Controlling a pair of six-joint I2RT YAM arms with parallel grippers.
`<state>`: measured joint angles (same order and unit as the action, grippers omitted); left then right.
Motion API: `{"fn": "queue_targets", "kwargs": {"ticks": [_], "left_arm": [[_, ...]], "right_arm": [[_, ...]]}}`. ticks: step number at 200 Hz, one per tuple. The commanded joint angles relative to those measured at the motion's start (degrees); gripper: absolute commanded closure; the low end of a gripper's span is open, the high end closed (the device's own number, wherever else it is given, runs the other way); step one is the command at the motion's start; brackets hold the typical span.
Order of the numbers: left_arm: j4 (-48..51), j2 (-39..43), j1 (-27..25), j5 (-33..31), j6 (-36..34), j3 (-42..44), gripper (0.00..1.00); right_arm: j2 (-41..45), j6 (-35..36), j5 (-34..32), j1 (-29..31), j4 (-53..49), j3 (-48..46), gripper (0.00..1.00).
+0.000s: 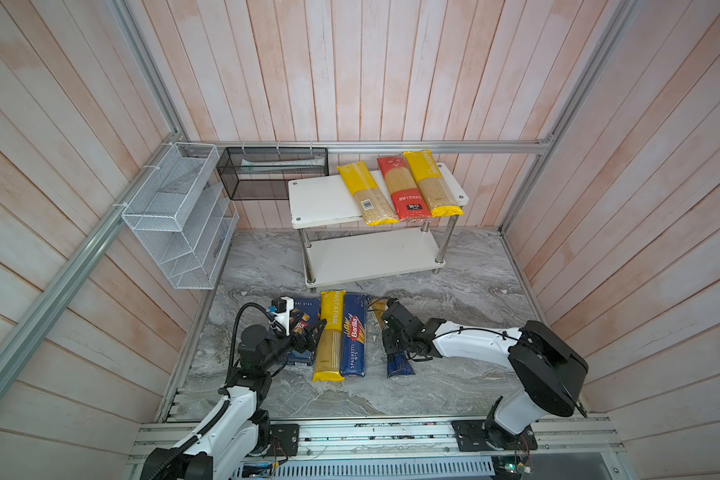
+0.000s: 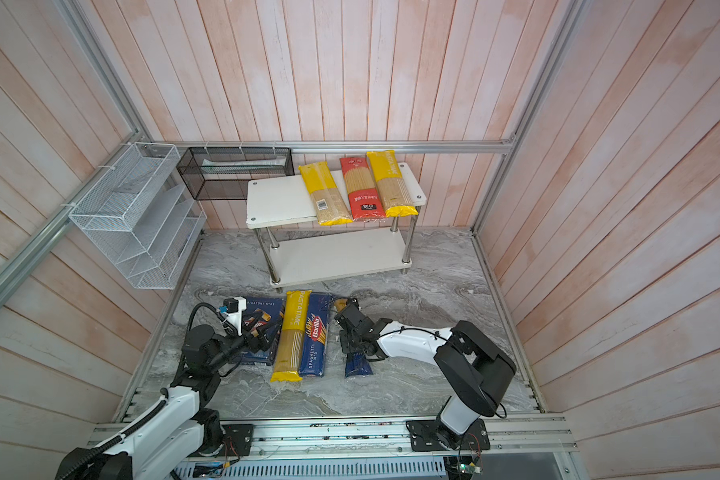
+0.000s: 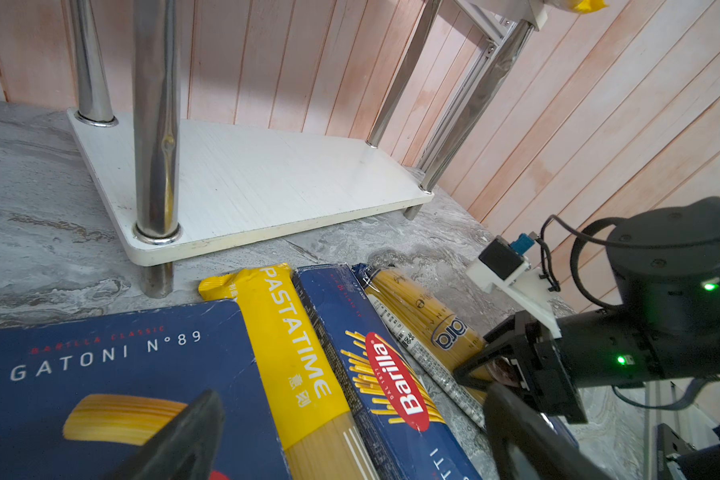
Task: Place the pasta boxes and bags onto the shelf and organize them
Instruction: 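Lift the Ankara bag upright and carry it toward the shelf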
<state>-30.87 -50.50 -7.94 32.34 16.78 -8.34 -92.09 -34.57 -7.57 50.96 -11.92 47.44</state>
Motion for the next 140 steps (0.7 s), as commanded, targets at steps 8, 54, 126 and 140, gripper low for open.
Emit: {"fn": "queue_targets", "kwargs": {"ticks": [8, 54, 126, 140], "left_arm": [[-0.54, 0.46, -0.12, -0.53, -0.25, 0.42, 0.0], [-0.42, 0.59, -0.1, -0.69, -0.22, 0.5, 0.0], [-0.66, 0.5, -0.14, -0.69, -0.09, 0.47, 0.0], [-0.69, 0.53, -0.14, -0.52, -0.08, 0.51, 0.0]], "right_arm": [[3.84, 0.55, 3.68, 0.42, -2.23, -0.52, 0.96], [7.8, 2.4, 2.13, 0.3, -4.36, 1.91, 1.0], [11.04, 5.74, 2.52, -0.42, -9.48, 8.57, 1.0], [12.13, 5.68, 1.67, -0.42, -10.09, 9.94, 1.0]]}}
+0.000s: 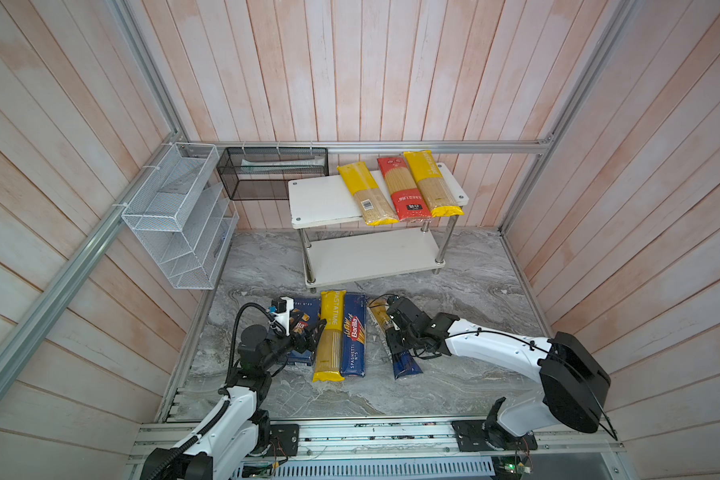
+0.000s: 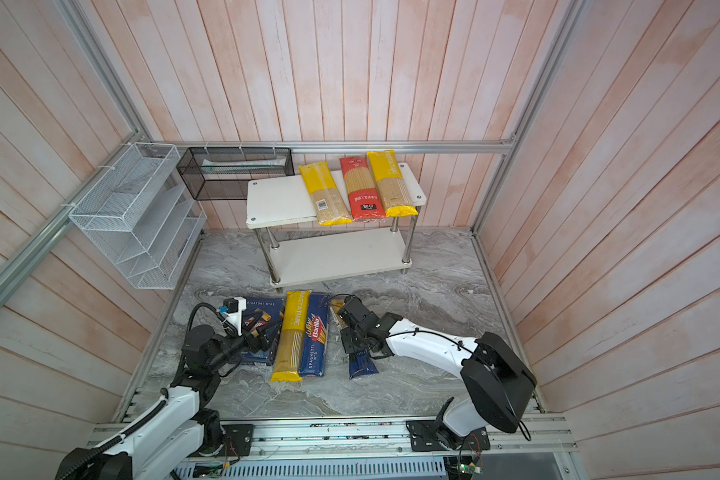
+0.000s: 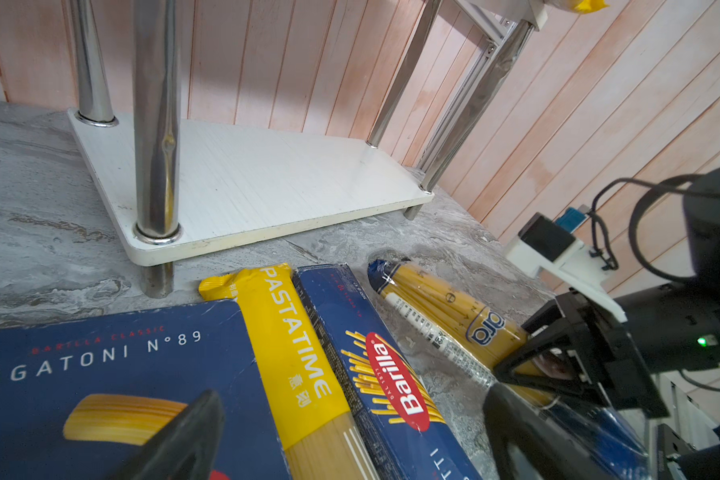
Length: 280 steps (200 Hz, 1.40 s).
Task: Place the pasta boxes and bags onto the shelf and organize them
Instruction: 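Lift the Ankara bag upright and carry it toward the shelf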
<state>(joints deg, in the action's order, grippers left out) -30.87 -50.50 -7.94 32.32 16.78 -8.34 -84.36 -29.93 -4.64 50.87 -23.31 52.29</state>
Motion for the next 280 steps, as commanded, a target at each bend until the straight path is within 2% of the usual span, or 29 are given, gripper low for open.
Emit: {"fn": "queue_targets", "kwargs": {"ticks": [1, 31, 133, 280], "left_arm": [[-0.69, 0.51, -0.14, -0.46, -0.08, 0.51, 0.0], [-0.77, 0.35, -0.11, -0.66, -0.09, 0.56, 0.0], [0.02, 1.45, -0.12, -1.11, -0.32, 0.65, 0.0], [-0.42, 1.35, -0.1, -0.87, -0.12, 0.89, 0.01]], "right_arm": [[4.43, 1.08, -1.34, -0.29, 1.27, 5.14, 1.0], [6.32, 1.26, -3.09, -0.34, 0.57, 7.23, 1.0], [7.87, 8.97, 3.89, -1.25, 0.63, 13.2, 1.0], [3.91, 16.72, 6.94, 0.12, -1.25, 34.22, 1.0]]}}
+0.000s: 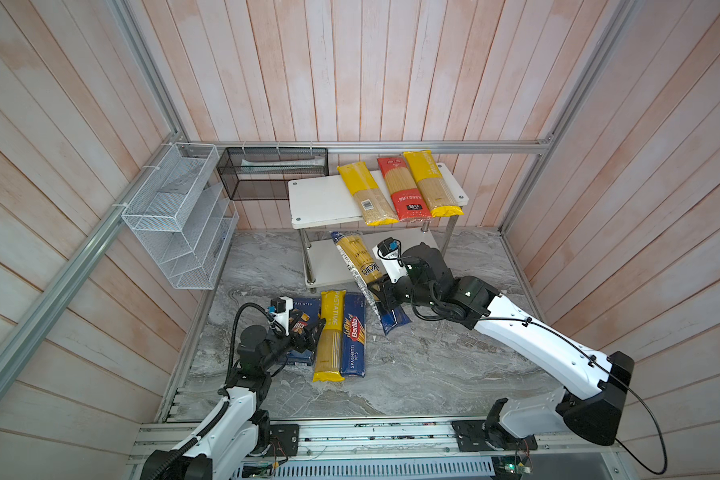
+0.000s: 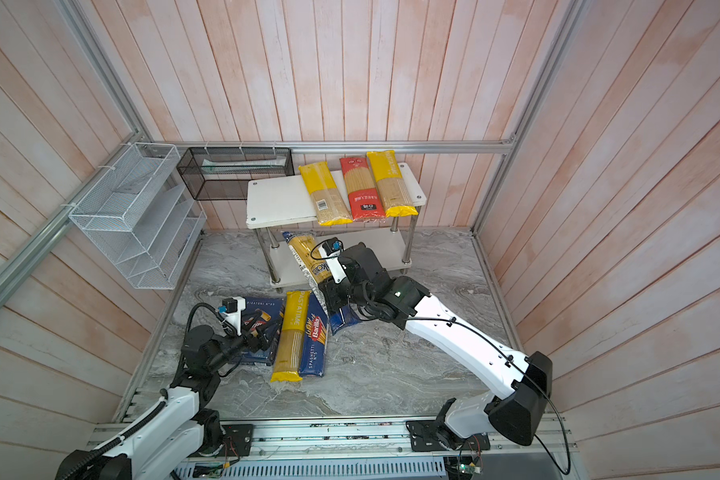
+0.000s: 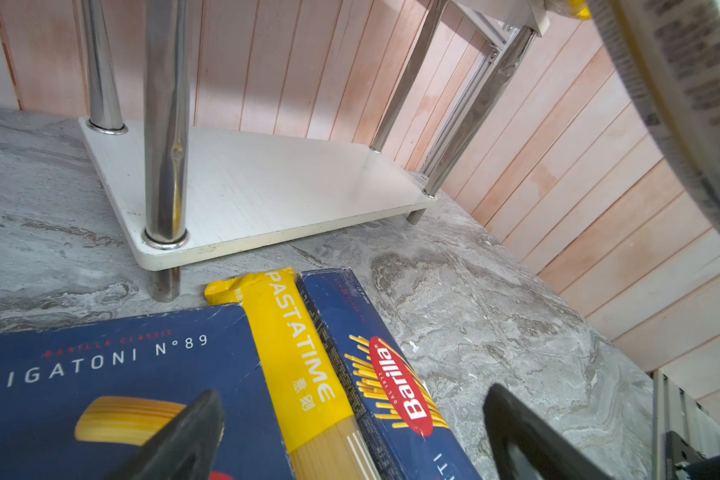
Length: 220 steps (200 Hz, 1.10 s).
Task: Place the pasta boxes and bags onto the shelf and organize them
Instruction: 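Lift the Ankara bag upright and carry it toward the shelf, then lower the Ankara bag onto the top shelf beside the yellow bag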
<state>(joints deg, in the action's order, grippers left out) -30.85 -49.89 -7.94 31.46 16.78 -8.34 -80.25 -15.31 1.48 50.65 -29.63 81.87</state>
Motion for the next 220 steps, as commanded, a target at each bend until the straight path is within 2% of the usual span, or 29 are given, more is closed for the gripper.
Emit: {"fn": "queue_targets", "kwargs": {"ticks": [1, 57, 173, 220], "left_arm": [[-0.39, 0.75, -0.12, -0.05, -0.1, 0.88, 0.01], [-0.4, 1.44, -0.13, -0.42, -0.14, 1.21, 0.0], [-0.6, 0.77, -0.1, -0.02, -0.09, 0.94, 0.0], [-0.18, 1.06, -0.13, -0.7, -0.13, 0.98, 0.0]], "right_arm": [[-0.23, 2.16, 0.9, 0.33, 5.04, 4.72, 1.0], [-3.29, 3.14, 2.79, 0.43, 6.12, 11.0, 1.0], [-21.0, 7.64, -6.08, 0.24, -4.68, 41.38, 1.0], [-26.01, 8.15, -7.54, -0.4, -4.86, 49.41, 1.0]]}}
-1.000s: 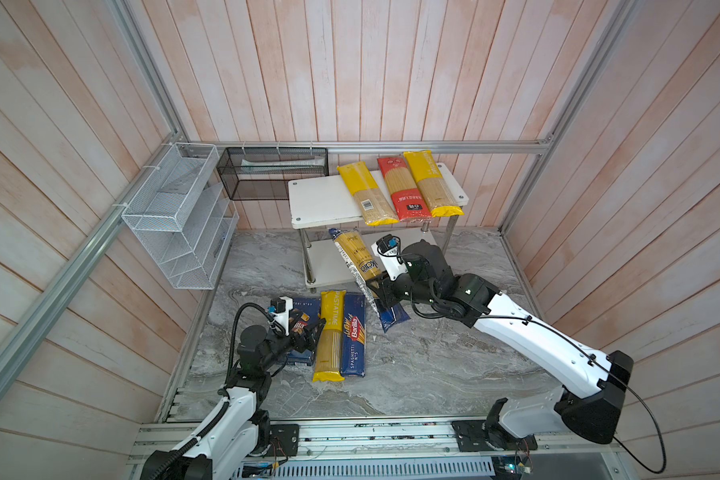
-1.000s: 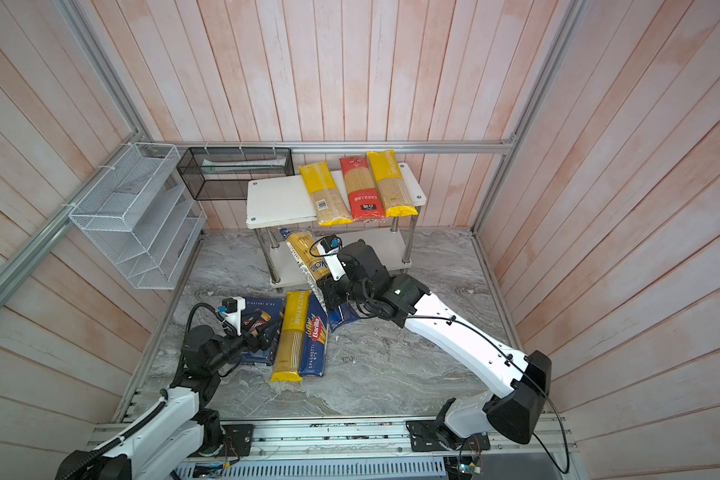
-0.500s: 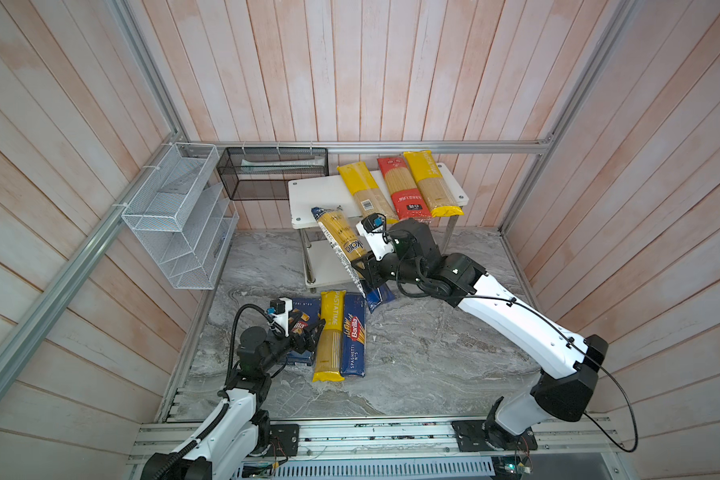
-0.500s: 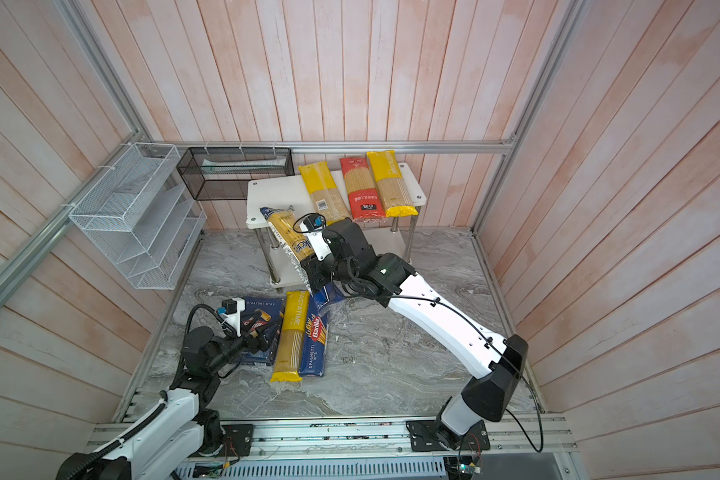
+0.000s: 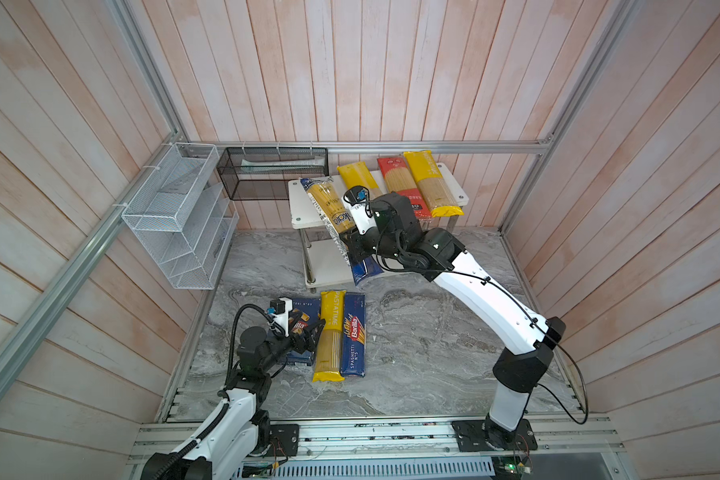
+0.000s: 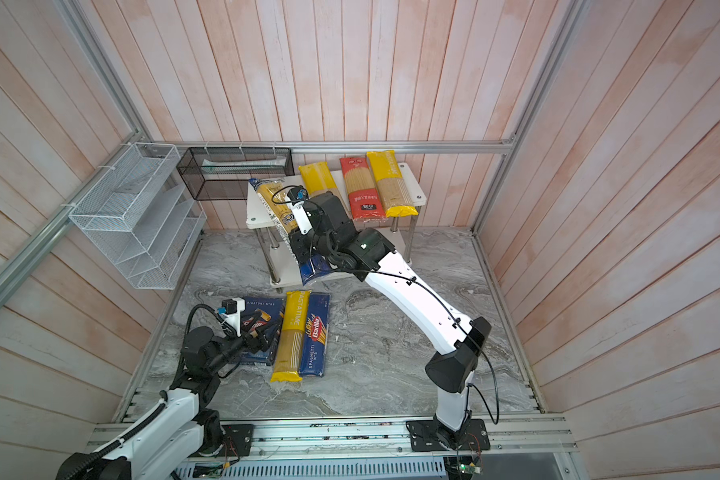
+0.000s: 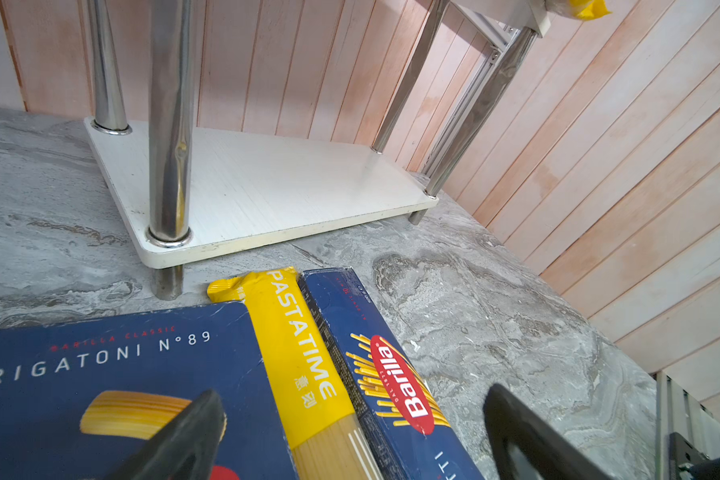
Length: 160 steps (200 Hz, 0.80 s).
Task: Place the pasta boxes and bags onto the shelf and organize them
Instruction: 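Lower the Ankara bag onto the top shelf beside the yellow bag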
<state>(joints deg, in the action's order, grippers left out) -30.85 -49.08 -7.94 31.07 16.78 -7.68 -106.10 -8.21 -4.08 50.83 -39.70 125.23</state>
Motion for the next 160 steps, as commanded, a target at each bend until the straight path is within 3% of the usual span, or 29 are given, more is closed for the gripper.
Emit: {"fn": "queue_targets", "kwargs": {"ticks": [1, 37, 132, 160], "left_arm": [[-0.18, 0.23, -0.14, -0.31, -0.15, 0.36, 0.0], [-0.35, 0.38, -0.15, -0.23, -0.16, 0.44, 0.0], [-1.05, -0.18, -0.17, 0.57, 0.11, 0.4, 0.0], [-1.05, -0.27, -0.16, 0.57, 0.19, 0.46, 0.0]], "right_arm": [[-0.24, 1.07, -1.99, -0.56, 5.28, 6.24, 1.0], [-4.37, -0.6, -2.07, -2.9, 5.32, 12.71, 1.0], [-10.67, -2.24, 1.38, -5.21, 11.79, 18.38, 1.0], [-12.04, -3.03, -0.78, -5.62, 13.9, 18.72, 1.0]]}}
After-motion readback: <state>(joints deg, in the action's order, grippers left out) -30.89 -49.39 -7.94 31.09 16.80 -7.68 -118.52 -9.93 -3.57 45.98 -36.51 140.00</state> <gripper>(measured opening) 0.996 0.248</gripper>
